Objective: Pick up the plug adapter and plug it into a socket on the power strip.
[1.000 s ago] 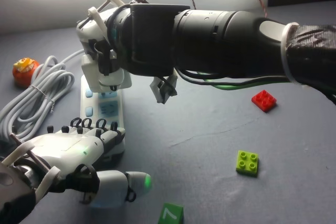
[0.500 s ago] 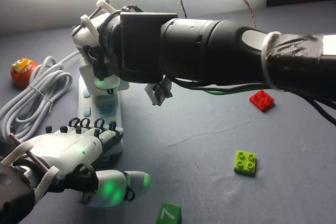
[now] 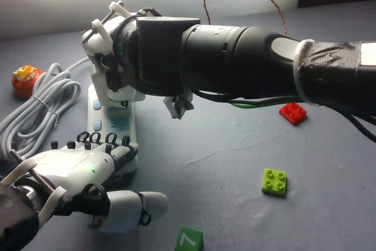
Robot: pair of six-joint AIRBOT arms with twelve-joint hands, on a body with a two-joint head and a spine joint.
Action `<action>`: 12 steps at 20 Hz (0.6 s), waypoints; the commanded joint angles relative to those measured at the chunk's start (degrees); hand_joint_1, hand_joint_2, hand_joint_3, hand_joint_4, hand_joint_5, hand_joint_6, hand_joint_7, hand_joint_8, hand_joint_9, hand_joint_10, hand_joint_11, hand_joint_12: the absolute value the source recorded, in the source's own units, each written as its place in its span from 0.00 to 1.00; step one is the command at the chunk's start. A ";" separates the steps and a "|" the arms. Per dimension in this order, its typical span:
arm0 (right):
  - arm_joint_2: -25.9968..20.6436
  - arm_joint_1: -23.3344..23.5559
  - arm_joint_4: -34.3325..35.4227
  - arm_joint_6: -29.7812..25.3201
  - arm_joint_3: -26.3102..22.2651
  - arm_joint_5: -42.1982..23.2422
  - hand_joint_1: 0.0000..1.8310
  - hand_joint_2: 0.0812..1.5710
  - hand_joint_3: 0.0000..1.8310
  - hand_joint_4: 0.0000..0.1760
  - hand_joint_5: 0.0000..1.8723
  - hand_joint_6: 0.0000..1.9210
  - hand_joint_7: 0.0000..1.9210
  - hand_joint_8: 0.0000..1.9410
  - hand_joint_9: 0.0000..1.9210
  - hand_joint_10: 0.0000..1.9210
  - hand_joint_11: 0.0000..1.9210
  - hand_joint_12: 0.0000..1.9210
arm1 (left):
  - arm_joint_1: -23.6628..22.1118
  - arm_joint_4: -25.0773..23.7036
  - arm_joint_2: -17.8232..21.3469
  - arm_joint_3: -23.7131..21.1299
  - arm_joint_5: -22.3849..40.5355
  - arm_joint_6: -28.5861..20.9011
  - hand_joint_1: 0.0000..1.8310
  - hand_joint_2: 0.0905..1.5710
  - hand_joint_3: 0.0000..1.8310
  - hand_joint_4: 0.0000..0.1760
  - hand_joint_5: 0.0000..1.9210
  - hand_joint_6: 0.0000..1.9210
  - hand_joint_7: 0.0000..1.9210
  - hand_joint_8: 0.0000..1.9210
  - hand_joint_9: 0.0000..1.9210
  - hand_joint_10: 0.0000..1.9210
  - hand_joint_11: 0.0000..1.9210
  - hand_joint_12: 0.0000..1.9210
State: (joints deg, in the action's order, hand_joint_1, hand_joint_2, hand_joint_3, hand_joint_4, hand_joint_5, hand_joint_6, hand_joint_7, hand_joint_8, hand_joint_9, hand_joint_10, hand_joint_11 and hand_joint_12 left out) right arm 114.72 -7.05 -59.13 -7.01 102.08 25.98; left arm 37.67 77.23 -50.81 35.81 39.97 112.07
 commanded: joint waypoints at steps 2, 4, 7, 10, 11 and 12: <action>0.18 -1.08 0.35 -0.08 -0.50 -2.56 0.68 0.67 0.00 0.00 0.52 0.48 0.61 0.40 0.69 0.00 0.43 0.49 | -0.14 -1.86 -0.06 0.01 1.05 -0.36 0.00 0.74 0.00 0.00 0.00 0.00 0.02 0.00 0.01 0.00 0.00 0.00; -0.13 -1.05 0.35 -0.08 -0.61 -2.98 0.68 0.68 0.00 0.00 0.49 0.52 0.59 0.43 0.69 0.00 0.42 0.49 | -0.14 -1.86 -0.05 0.04 1.08 -0.38 0.00 0.74 0.00 0.00 0.00 0.00 0.02 0.00 0.01 0.00 0.00 0.00; -0.49 -0.89 0.35 -0.03 -0.81 -2.98 0.68 0.67 0.00 0.00 0.51 0.49 0.61 0.40 0.69 0.01 0.44 0.48 | -0.14 -1.86 -0.05 0.05 1.08 -0.38 0.00 0.74 0.00 0.00 0.00 0.00 0.02 0.00 0.02 0.01 0.00 0.00; -0.97 -0.57 0.35 0.06 -1.59 -2.98 0.68 0.68 0.00 0.00 0.50 0.50 0.60 0.41 0.69 0.00 0.44 0.48 | -0.14 -1.86 -0.05 0.05 1.08 -0.38 0.00 0.74 0.00 0.00 0.01 0.00 0.03 0.01 0.02 0.01 0.00 0.00; -1.18 -0.49 0.35 0.16 -1.96 -2.98 0.68 0.67 0.00 0.00 0.51 0.49 0.61 0.40 0.69 0.00 0.44 0.49 | -0.14 -1.86 -0.05 0.04 1.08 -0.38 0.00 0.74 0.00 0.00 0.01 0.00 0.03 0.01 0.03 0.01 0.00 0.00; -1.39 -0.41 0.35 0.49 -2.39 -2.98 0.68 0.67 0.00 0.00 0.51 0.49 0.61 0.40 0.69 0.00 0.44 0.49 | -0.14 -1.86 -0.05 0.04 1.08 -0.42 0.00 0.74 0.00 0.00 0.01 0.00 0.03 0.01 0.02 0.01 0.00 0.00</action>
State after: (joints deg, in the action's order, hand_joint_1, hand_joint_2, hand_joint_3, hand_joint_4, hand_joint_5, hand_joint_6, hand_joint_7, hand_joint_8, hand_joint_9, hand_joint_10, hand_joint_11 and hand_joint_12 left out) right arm 113.10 -7.09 -59.05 -6.57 100.27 25.15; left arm 37.67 77.12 -50.81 35.81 39.88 112.01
